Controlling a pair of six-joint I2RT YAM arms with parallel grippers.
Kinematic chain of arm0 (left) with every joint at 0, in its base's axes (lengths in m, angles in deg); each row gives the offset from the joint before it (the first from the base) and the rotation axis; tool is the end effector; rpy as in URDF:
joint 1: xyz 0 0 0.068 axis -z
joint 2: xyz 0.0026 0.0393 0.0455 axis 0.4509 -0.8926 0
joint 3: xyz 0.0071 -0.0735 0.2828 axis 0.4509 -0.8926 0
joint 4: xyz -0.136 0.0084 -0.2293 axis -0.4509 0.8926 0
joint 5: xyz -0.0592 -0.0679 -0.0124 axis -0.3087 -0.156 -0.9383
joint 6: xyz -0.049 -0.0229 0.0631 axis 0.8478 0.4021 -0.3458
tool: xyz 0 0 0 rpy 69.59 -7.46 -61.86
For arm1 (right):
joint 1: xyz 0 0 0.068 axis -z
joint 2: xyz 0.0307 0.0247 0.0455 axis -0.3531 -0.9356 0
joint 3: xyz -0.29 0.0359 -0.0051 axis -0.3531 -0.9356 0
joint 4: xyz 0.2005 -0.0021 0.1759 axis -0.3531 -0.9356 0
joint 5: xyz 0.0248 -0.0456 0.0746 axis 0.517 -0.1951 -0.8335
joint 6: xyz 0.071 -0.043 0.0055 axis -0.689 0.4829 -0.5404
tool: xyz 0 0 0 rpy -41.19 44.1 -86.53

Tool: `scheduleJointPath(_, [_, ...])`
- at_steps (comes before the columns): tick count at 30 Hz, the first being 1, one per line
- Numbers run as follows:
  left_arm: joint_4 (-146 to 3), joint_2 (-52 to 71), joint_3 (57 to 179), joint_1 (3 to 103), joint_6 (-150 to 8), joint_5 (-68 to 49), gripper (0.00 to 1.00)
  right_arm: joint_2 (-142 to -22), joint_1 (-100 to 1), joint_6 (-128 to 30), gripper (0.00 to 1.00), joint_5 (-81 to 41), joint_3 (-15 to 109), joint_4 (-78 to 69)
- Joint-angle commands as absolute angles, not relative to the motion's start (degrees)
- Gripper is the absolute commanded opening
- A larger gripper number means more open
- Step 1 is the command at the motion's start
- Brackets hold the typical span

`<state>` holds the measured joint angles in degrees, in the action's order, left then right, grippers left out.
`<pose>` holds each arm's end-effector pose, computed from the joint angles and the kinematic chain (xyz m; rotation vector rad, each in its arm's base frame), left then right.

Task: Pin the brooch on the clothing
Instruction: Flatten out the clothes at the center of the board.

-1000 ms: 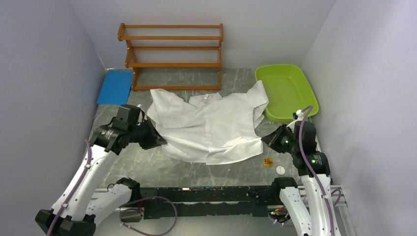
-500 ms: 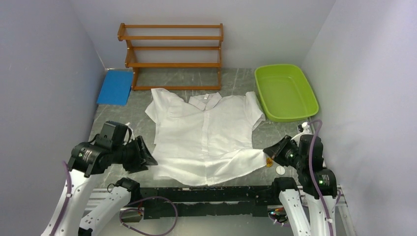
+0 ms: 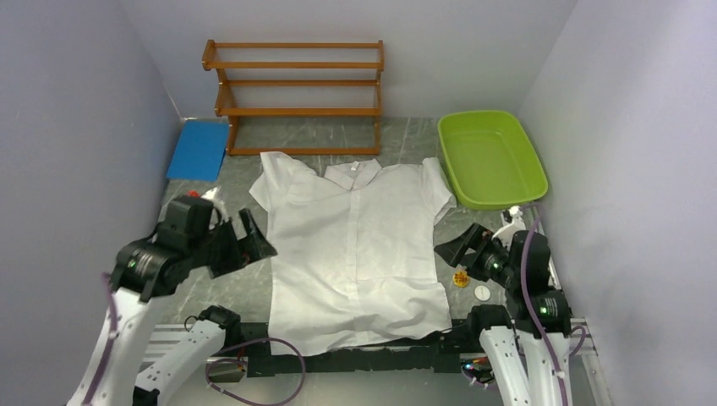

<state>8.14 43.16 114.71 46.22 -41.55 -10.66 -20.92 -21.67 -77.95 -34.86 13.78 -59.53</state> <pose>0.0856 -0.0427 0.3572 -0.4040 2.5196 -0.6404 0.0791 0.0296 0.2842 0.4287 2.1640 0.7956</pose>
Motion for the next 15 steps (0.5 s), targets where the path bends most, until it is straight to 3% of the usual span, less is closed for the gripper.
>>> scheduleJointPath(1, [-10.72,35.66,110.24,45.96,-43.3,-14.87,0.94,-25.13,-21.73,-76.74,0.82,-40.98,8.93,-45.3])
scheduleJointPath(9, [-30.46,16.05,108.9,45.96,-45.21,-20.76,0.87,-42.34,-23.14,-72.33,0.81,-42.85,6.01,-31.1])
scheduleJointPath(10, [-32.0,12.48,109.09,46.01,-45.28,-21.7,0.84,-45.35,-24.12,-71.1,0.81,-41.66,6.74,-30.29])
scheduleJointPath(12, [-34.78,7.0,109.29,46.16,-45.7,-24.02,0.63,-52.02,-28.32,-67.84,0.8,-37.64,9.99,-31.07])
scheduleJointPath(15, [-36.85,0.41,110.51,48.2,-46.17,-23.69,0.51,-62.17,-38.48,-65.35,0.78,-27.24,16.7,-33.58])
